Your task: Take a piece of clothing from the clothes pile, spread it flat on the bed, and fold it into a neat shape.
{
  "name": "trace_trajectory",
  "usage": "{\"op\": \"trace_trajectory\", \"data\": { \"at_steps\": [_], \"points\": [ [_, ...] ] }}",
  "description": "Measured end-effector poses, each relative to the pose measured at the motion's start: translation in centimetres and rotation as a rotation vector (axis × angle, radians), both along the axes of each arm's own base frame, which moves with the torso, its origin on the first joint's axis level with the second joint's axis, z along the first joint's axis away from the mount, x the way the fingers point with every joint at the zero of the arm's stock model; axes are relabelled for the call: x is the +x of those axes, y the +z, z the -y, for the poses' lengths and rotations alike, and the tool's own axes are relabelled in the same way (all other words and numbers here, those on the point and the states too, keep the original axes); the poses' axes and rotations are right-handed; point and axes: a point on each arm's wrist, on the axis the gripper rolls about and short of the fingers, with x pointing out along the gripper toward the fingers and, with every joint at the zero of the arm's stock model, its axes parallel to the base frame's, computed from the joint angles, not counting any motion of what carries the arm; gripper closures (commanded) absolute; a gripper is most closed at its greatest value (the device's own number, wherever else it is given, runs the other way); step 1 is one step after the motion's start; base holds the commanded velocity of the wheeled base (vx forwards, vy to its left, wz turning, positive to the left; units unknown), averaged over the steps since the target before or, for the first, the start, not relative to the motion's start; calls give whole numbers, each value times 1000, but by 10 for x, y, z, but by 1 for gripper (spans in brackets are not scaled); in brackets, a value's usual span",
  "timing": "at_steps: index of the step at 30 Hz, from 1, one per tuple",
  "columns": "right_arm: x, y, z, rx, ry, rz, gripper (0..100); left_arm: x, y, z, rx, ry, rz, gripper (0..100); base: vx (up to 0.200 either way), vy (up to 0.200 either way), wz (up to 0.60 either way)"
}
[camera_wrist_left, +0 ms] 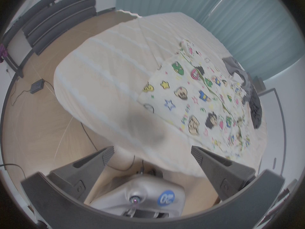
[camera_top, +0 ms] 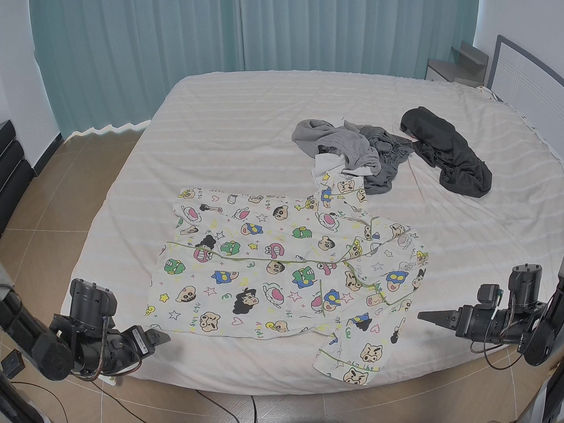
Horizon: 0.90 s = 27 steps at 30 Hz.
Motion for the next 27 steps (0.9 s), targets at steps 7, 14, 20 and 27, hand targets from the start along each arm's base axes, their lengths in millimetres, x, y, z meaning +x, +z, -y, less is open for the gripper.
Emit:
{"op": "trace_trajectory", "data": {
  "at_steps": [7, 14, 20, 27],
  "points": [
    [1, -1, -3, 1, 14, 2, 0, 46, -20, 5, 55, 99, 113, 0, 0, 0, 0],
    [2, -2, -5, 2, 20, 1, 0, 83, -39, 9, 103, 159, 143, 0, 0, 0, 0],
    [2, -3, -5, 3, 23, -5, 0, 99, -48, 11, 107, 167, 149, 0, 0, 0, 0],
    [4, -7, -6, 0, 26, -20, 0, 106, -58, 12, 113, 167, 133, 100, 0, 0, 0]
  ]
}}
